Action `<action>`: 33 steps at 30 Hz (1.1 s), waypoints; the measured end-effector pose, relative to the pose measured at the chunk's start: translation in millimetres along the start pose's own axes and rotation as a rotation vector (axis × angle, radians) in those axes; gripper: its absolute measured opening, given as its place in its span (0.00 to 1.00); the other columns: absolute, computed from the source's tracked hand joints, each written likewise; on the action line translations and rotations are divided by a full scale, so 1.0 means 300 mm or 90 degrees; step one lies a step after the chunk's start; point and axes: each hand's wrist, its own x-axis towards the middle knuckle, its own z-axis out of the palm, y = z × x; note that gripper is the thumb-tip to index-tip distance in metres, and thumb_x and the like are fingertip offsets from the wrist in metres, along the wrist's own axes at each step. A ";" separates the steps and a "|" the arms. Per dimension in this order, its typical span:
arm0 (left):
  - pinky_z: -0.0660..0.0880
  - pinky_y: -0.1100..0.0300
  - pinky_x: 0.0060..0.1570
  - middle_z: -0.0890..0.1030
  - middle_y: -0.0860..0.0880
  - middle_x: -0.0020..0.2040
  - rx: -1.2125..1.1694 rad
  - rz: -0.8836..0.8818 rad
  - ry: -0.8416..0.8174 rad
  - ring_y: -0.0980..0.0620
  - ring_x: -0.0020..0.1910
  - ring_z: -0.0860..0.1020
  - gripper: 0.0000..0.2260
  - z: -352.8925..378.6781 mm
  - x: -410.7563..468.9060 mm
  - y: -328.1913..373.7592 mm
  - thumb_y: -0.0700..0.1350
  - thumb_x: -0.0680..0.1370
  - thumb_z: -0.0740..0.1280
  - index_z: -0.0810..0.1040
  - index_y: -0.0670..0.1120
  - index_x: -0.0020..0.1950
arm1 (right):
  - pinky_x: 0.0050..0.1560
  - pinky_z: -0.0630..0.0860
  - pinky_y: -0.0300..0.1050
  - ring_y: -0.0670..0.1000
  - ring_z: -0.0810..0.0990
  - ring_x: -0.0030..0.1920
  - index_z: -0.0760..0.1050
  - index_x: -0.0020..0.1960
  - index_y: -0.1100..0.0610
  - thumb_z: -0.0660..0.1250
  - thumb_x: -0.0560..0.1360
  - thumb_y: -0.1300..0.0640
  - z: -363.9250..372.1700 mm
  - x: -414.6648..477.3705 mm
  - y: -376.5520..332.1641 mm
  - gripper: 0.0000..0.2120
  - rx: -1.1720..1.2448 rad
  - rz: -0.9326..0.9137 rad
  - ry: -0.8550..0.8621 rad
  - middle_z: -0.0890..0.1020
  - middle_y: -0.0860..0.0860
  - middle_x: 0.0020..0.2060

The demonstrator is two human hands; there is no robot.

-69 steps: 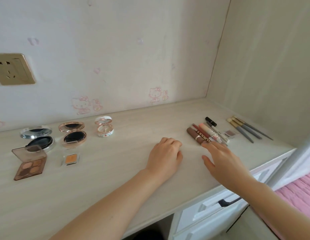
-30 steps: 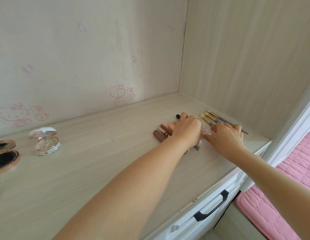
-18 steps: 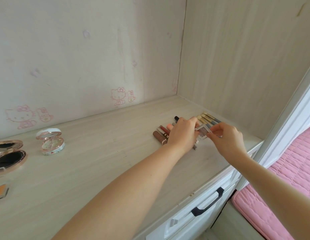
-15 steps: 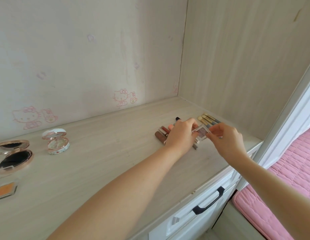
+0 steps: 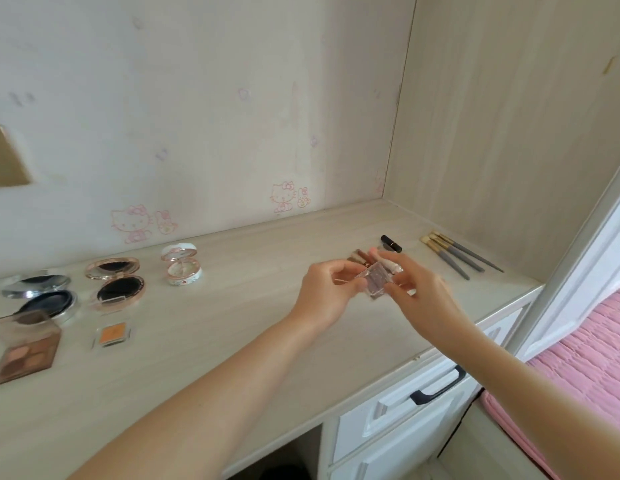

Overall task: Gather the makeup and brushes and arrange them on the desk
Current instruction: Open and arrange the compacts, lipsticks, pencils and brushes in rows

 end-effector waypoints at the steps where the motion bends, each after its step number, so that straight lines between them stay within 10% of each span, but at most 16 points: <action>1: 0.80 0.58 0.48 0.82 0.47 0.42 -0.054 -0.036 0.004 0.52 0.40 0.80 0.07 -0.026 -0.026 0.003 0.35 0.74 0.70 0.82 0.46 0.46 | 0.48 0.71 0.33 0.45 0.78 0.49 0.71 0.66 0.43 0.65 0.77 0.61 0.018 -0.009 -0.020 0.22 -0.015 -0.021 -0.024 0.78 0.44 0.57; 10: 0.82 0.53 0.45 0.84 0.39 0.47 -0.219 -0.177 0.089 0.47 0.40 0.83 0.07 -0.276 -0.198 0.006 0.36 0.74 0.71 0.79 0.39 0.52 | 0.50 0.77 0.41 0.40 0.79 0.46 0.71 0.65 0.45 0.68 0.74 0.55 0.175 -0.054 -0.178 0.20 -0.004 -0.077 -0.142 0.80 0.42 0.40; 22: 0.81 0.53 0.45 0.84 0.38 0.44 -0.156 -0.228 0.155 0.46 0.38 0.82 0.05 -0.549 -0.368 -0.046 0.39 0.73 0.73 0.81 0.38 0.46 | 0.45 0.68 0.29 0.40 0.74 0.49 0.66 0.68 0.42 0.73 0.68 0.43 0.386 -0.091 -0.377 0.31 -0.019 -0.210 -0.270 0.75 0.39 0.52; 33: 0.78 0.49 0.55 0.82 0.38 0.55 -0.434 -0.244 0.106 0.42 0.50 0.82 0.12 -0.639 -0.460 -0.043 0.43 0.79 0.64 0.80 0.37 0.57 | 0.49 0.67 0.32 0.41 0.71 0.52 0.75 0.57 0.45 0.68 0.70 0.38 0.521 -0.107 -0.465 0.19 0.051 -0.203 -0.149 0.74 0.38 0.49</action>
